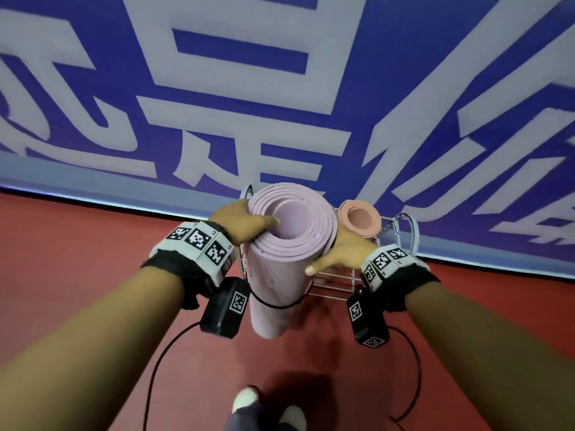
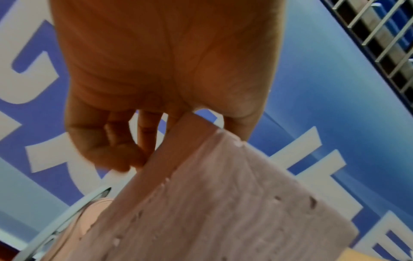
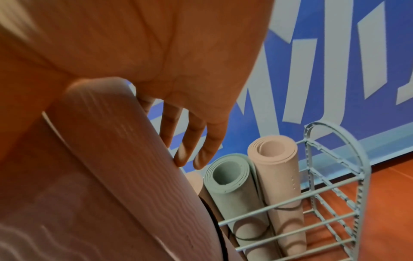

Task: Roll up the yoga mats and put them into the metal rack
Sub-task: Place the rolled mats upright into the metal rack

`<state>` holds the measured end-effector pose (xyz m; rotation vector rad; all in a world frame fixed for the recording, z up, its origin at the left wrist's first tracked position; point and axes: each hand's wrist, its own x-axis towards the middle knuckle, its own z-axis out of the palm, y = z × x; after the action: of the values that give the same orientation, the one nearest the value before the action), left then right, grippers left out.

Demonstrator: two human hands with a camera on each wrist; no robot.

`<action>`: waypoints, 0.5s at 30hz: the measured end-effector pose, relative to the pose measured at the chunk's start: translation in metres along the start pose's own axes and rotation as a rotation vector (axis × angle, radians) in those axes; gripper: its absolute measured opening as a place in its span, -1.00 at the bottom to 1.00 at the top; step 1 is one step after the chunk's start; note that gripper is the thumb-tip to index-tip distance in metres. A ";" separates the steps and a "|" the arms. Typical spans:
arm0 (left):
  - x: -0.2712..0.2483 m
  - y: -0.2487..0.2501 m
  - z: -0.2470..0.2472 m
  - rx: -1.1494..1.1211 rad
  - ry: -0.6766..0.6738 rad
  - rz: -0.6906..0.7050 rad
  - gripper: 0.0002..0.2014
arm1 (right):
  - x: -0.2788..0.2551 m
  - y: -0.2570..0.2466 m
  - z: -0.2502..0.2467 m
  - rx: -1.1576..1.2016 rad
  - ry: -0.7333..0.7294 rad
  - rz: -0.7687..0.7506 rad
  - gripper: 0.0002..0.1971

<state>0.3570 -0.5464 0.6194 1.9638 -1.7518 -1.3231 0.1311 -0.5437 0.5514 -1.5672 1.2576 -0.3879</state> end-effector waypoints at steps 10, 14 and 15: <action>-0.013 0.067 0.037 0.012 0.076 0.074 -0.54 | -0.061 -0.002 -0.069 -0.073 0.053 0.025 0.07; -0.009 0.107 0.040 0.063 0.141 0.098 -0.64 | -0.080 -0.006 -0.108 0.000 0.119 0.062 0.15; -0.007 0.119 0.041 0.077 0.159 0.105 -0.72 | -0.084 -0.007 -0.121 0.022 0.119 0.043 0.15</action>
<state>0.2453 -0.5575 0.6772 1.9285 -1.8259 -1.0513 0.0094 -0.5340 0.6342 -1.5142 1.3714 -0.4712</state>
